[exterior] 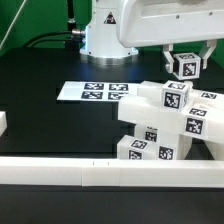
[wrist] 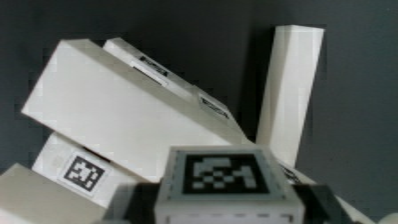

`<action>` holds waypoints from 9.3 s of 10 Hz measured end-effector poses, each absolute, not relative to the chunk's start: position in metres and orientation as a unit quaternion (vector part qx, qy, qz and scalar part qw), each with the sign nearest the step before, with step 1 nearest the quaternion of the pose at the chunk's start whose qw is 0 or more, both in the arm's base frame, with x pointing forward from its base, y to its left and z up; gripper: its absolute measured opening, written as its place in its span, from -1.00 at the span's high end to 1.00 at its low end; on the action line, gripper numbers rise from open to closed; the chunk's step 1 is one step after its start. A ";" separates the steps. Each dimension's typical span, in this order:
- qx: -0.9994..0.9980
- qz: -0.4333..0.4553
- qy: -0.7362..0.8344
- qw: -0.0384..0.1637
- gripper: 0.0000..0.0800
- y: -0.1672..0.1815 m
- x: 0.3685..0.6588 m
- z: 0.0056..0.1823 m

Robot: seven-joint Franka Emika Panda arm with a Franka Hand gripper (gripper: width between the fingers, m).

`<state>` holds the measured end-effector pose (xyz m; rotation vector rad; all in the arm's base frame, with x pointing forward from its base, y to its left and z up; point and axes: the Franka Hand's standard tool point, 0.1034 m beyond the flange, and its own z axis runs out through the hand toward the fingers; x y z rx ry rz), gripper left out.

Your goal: Assemble chair

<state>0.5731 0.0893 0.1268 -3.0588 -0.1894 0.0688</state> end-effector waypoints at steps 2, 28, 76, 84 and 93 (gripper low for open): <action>-0.997 0.018 -0.072 0.031 0.32 0.090 0.573 0.124; -0.985 -0.008 0.170 0.040 0.32 0.090 0.580 0.113; -0.993 -0.031 0.106 0.032 -0.62 0.104 0.582 0.115; -0.977 -0.031 -0.210 -0.022 -0.36 0.106 0.581 0.116; -0.998 -0.048 0.030 0.025 0.30 0.105 0.580 0.115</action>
Offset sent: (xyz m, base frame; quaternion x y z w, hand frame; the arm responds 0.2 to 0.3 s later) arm 0.0134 0.0068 -0.0004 -0.0216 0.0088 -0.0137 0.9996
